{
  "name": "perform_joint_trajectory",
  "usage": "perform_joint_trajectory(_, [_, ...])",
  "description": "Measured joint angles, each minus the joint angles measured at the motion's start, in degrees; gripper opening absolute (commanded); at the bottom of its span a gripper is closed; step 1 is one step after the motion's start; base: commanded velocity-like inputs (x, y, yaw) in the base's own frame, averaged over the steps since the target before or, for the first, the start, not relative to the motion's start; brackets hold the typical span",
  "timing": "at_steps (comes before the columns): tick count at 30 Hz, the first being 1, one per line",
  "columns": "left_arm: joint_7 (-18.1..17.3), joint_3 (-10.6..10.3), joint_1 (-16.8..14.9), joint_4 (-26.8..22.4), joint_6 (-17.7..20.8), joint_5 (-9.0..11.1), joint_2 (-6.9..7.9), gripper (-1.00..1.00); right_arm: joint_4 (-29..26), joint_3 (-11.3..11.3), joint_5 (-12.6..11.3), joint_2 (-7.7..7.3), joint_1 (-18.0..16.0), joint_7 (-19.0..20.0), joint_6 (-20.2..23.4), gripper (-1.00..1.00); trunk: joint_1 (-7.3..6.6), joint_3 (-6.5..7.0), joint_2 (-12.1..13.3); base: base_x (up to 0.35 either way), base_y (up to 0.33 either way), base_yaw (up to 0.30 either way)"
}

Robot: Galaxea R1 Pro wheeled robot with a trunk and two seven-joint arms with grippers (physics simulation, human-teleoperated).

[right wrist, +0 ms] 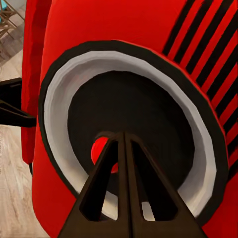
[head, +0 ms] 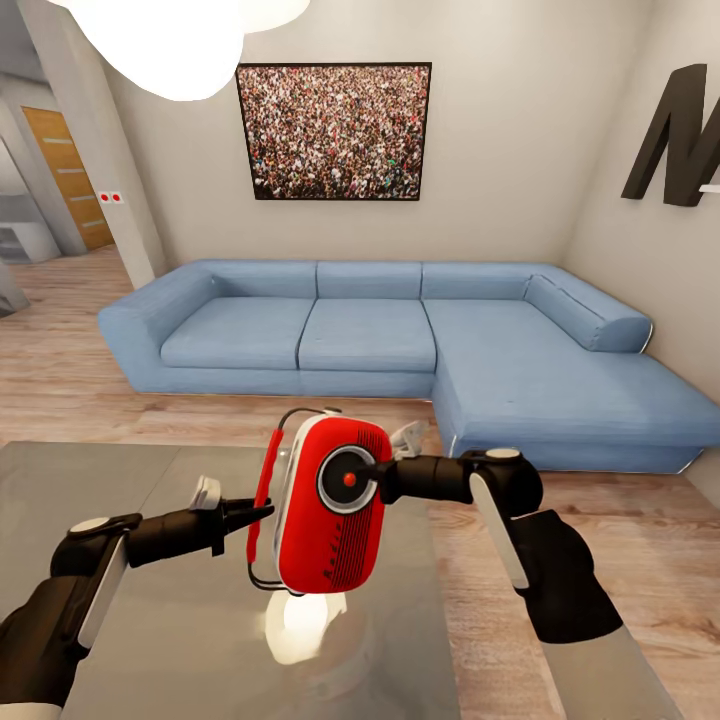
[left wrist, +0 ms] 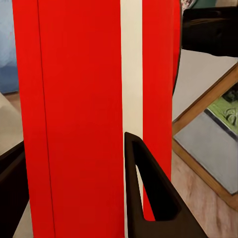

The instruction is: Turn on the radio receiver that's on the table in the living room.

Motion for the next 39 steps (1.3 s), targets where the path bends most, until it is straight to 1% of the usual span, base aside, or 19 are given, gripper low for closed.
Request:
perform_joint_trajectory(13, [0.06, 0.08, -0.02, -0.67, 0.01, -0.33, 0.0, -1.0, 0.42, 0.0, -0.37, 0.04, -0.01, 0.09, 0.01, -1.0, 0.0, 0.0, 0.0, 0.0, 0.0, 0.0])
perform_joint_trajectory(17, [0.03, 0.06, -0.02, -0.09, 0.2, 0.06, -0.01, -1.0, 0.37, 0.08, -0.05, -0.03, 0.0, 0.02, -0.09, -1.0, 0.0, 0.0, 0.0, 0.0, 0.0, 0.0])
perform_joint_trajectory(31, [0.5, 0.2, -0.04, 2.55, -0.06, -0.21, -0.01, -1.0, 0.14, 0.09, -0.31, -0.13, 0.0, 0.01, -0.08, -1.0, 0.0, 0.0, 0.0, 0.0, 0.0, 0.0])
perform_joint_trajectory(39, [0.83, 0.54, -0.05, 5.07, -0.19, -0.33, 0.08, -1.0, -0.05, 0.09, -0.32, -0.05, 0.0, 0.01, 0.0, -1.0, 0.0, 0.0, 0.0, 0.0, 0.0, 0.0])
